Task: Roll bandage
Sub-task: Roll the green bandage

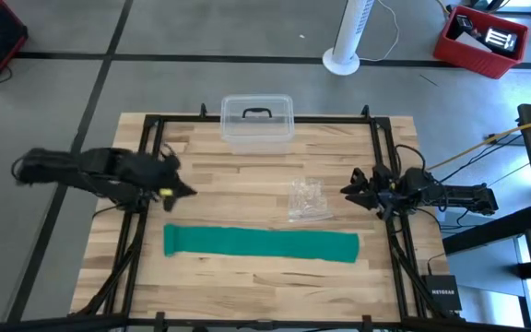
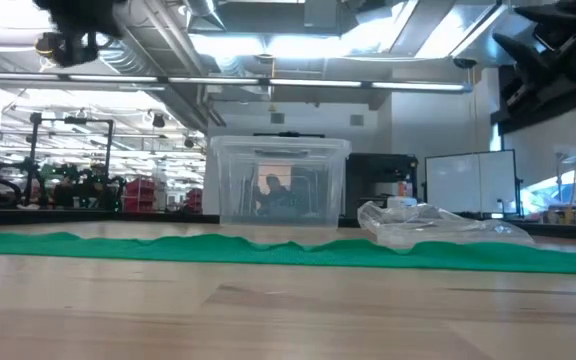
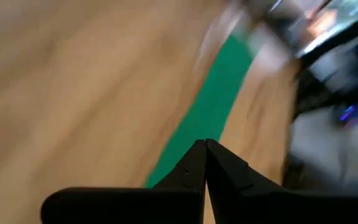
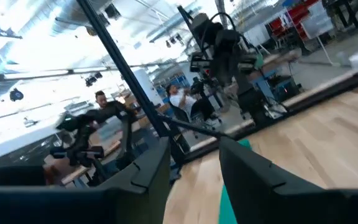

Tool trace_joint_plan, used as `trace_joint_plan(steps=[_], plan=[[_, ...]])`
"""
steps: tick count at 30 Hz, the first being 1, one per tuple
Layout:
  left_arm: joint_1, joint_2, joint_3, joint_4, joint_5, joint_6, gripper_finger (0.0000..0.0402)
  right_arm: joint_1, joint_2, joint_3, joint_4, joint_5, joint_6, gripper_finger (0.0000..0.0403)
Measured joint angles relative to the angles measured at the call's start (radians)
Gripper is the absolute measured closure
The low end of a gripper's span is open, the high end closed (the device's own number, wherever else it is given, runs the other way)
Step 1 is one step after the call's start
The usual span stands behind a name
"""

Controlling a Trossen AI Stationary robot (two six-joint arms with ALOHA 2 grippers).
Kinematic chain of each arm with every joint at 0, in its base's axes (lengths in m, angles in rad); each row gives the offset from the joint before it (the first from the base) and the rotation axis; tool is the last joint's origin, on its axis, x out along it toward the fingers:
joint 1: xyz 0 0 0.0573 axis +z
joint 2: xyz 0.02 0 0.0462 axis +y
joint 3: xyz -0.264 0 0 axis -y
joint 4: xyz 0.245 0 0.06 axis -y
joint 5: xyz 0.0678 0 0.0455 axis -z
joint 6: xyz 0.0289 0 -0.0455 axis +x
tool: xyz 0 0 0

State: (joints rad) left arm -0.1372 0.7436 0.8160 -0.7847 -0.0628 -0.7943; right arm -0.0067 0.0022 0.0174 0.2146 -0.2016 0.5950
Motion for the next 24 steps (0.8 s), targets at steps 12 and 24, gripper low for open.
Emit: trace_joint_plan(steps=[12, 24], plan=[[-0.304, 0.342, 0.056, -0.326, 0.163, -0.596, 0.0401, 0.000, 0.001, 0.004, -0.186, 0.000, -0.043, 0.0262], [-0.373, 0.412, -0.076, -0.207, 0.207, -0.907, 0.0263, 0.000, 0.002, 0.005, -0.193, -0.019, -0.114, 0.0262]])
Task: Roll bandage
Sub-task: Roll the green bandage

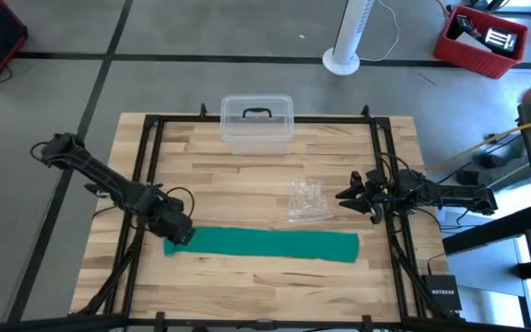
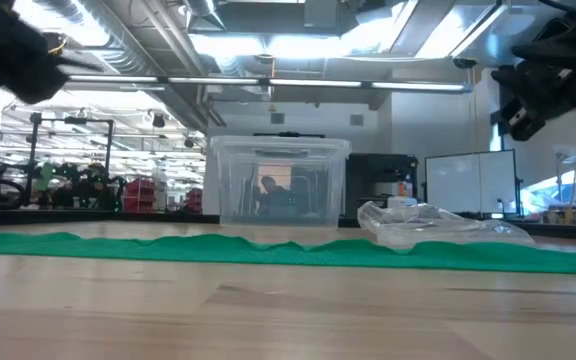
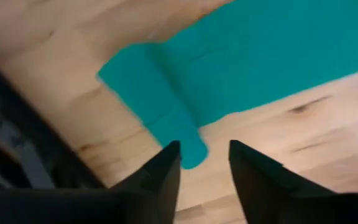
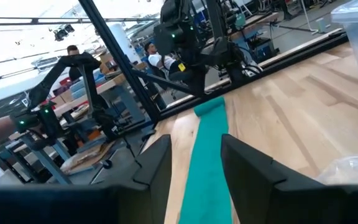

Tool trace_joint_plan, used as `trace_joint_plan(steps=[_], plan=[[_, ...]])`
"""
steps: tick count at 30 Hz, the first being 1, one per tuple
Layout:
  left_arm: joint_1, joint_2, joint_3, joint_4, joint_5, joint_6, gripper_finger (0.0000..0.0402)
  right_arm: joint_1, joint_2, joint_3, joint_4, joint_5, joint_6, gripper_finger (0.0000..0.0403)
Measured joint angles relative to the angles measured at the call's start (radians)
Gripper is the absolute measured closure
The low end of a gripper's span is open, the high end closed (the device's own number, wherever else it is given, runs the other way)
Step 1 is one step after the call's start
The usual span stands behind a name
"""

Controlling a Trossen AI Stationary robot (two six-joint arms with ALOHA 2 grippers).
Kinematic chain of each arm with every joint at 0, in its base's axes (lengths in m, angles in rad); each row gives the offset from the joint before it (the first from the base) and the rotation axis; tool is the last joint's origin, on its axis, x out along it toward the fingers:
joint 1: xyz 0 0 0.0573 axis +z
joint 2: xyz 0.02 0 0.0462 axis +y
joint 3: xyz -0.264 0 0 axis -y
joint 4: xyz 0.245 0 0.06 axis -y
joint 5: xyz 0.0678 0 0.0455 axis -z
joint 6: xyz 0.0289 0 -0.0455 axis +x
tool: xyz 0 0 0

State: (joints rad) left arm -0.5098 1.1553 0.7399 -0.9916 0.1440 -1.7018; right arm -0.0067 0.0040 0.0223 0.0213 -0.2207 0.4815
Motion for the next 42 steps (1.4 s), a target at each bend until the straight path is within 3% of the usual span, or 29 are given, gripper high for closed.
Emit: trace_joint_plan(steps=[5, 8, 15, 22, 29, 34, 39, 42], plan=[[-0.065, 0.000, -0.056, 0.013, -0.010, -0.150, 0.0219, 0.000, 0.020, 0.000, -0.004, 0.011, -0.019, 0.0258], [-0.096, 0.000, -0.096, 0.079, -0.037, -0.204, 0.0208, 0.000, 0.047, 0.000, -0.005, 0.020, -0.019, 0.0234], [-0.160, -0.001, -0.185, 0.171, -0.110, -0.292, 0.0203, 0.000, 0.101, -0.004, 0.019, 0.025, -0.032, 0.0168], [-0.185, -0.001, -0.261, 0.259, -0.166, -0.296, 0.0214, 0.000, 0.105, -0.004, 0.020, 0.069, -0.058, 0.0160], [-0.182, -0.003, -0.259, 0.204, -0.209, -0.184, 0.0295, 0.000, 0.105, -0.004, 0.037, 0.114, -0.088, 0.0188], [-0.168, -0.003, -0.134, 0.056, -0.323, -0.076, 0.0347, 0.000, 0.105, 0.058, 0.041, 0.103, -0.091, 0.0211], [-0.115, -0.001, 0.092, -0.130, -0.536, 0.166, 0.0356, 0.000, 0.105, 0.145, 0.029, 0.097, -0.137, 0.0227], [-0.069, -0.002, 0.228, -0.114, -0.700, 0.448, 0.0353, 0.000, 0.119, 0.178, 0.033, 0.098, -0.150, 0.0230]])
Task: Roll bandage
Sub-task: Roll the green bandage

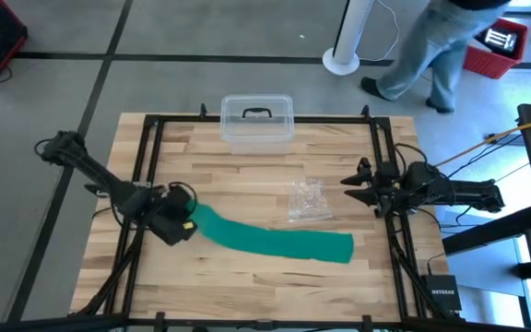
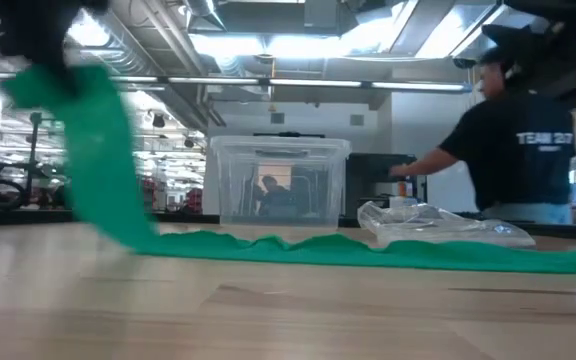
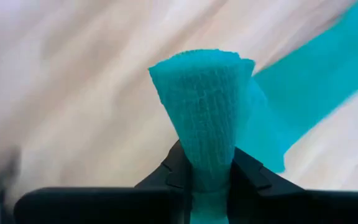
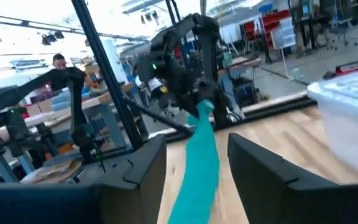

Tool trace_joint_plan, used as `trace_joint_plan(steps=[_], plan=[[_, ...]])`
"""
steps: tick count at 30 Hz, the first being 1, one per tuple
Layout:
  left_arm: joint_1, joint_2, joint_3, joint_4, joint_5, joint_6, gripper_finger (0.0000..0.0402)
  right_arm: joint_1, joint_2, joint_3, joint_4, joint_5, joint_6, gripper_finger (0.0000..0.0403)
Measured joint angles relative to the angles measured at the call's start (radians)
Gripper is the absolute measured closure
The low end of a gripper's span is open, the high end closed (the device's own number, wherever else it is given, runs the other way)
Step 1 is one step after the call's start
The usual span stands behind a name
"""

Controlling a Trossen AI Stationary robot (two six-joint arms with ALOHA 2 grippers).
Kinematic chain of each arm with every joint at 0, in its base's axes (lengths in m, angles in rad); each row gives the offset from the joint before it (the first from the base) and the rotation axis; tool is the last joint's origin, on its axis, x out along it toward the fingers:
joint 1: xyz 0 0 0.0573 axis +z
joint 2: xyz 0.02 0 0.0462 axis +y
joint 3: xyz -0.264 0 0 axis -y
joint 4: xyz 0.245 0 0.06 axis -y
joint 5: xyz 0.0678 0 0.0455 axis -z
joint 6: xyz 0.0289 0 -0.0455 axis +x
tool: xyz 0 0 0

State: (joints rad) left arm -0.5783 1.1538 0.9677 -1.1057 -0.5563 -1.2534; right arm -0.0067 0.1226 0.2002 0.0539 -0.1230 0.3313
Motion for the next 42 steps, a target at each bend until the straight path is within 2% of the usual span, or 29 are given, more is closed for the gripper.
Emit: trace_joint_plan(steps=[4, 8, 11, 15, 18, 21, 27, 35, 42], plan=[[0.090, 0.003, 0.145, 0.113, -0.131, 0.401, 0.0356, 0.000, 0.048, 0.018, 0.023, 0.031, -0.003, 0.0225], [0.196, 0.007, 0.213, 0.359, -0.144, 0.798, 0.0355, 0.000, 0.150, 0.018, 0.125, 0.029, -0.003, 0.0205], [0.274, 0.035, 0.240, 0.536, -0.081, 1.039, 0.0353, 0.000, 0.246, 0.050, 0.179, 0.022, -0.015, 0.0183], [0.363, 0.129, 0.269, 0.683, 0.075, 1.230, 0.0355, 0.000, 0.396, 0.157, 0.149, 0.018, -0.086, 0.0162], [0.397, 0.226, 0.293, 0.734, 0.144, 1.304, 0.0353, 0.000, 0.502, 0.252, 0.099, -0.010, -0.131, 0.0160], [0.415, 0.320, 0.324, 0.718, 0.178, 1.341, 0.0349, 0.000, 0.595, 0.355, 0.036, -0.045, -0.170, 0.0166], [0.431, 0.452, 0.363, 0.764, 0.264, 1.385, 0.0346, 0.001, 0.779, 0.491, -0.047, 0.026, -0.208, 0.0188], [0.443, 0.505, 0.368, 0.751, 0.295, 1.383, 0.0346, 0.001, 1.024, 0.608, -0.052, -0.001, -0.226, 0.0218], [0.442, 0.507, 0.368, 0.739, 0.301, 1.381, 0.0345, 0.001, 1.141, 0.658, -0.055, -0.028, -0.264, 0.0232]])
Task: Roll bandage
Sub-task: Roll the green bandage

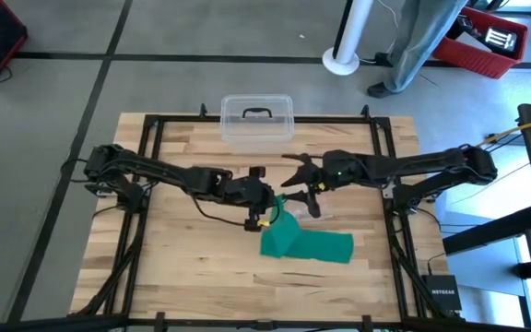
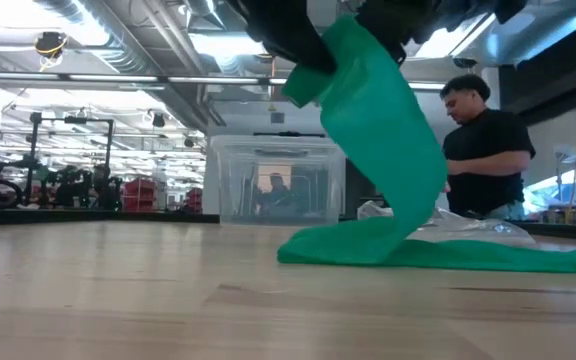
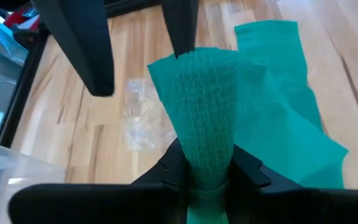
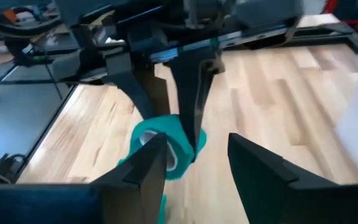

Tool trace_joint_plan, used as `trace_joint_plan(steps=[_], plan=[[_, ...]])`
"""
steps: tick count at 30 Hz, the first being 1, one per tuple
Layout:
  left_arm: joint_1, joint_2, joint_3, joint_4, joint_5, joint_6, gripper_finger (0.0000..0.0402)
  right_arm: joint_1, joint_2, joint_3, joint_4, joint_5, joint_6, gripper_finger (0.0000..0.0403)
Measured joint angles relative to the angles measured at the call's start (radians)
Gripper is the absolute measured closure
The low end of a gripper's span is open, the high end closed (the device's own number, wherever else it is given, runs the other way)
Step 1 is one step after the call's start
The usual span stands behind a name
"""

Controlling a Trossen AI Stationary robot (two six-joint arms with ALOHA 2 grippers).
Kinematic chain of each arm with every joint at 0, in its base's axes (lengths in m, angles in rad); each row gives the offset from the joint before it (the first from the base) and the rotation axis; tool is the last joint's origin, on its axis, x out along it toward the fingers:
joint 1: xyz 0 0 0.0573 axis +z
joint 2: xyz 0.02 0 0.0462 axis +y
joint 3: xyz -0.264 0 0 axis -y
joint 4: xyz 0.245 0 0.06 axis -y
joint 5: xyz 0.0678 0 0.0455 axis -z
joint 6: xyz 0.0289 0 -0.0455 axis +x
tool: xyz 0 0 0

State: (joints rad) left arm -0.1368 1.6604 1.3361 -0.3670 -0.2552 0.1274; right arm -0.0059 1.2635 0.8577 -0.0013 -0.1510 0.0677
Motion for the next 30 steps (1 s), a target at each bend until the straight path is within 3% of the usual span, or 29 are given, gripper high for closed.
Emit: trace_joint_plan(steps=[13, 20, 23, 30], plan=[[0.007, 0.000, -0.001, -0.019, 0.000, -0.009, 0.0345, 0.000, 0.036, 0.001, 0.006, -0.016, -0.079, 0.0287], [0.007, 0.002, -0.003, -0.031, -0.001, -0.036, 0.0345, 0.000, 0.059, 0.001, 0.004, -0.017, -0.102, 0.0380], [0.012, 0.002, -0.003, -0.029, 0.001, -0.078, 0.0344, 0.000, 0.057, 0.001, 0.002, -0.016, -0.103, 0.0389], [0.014, -0.018, 0.059, -0.142, -0.004, -0.126, 0.0283, -0.001, 0.006, -0.003, -0.050, 0.001, -0.101, 0.0398]])
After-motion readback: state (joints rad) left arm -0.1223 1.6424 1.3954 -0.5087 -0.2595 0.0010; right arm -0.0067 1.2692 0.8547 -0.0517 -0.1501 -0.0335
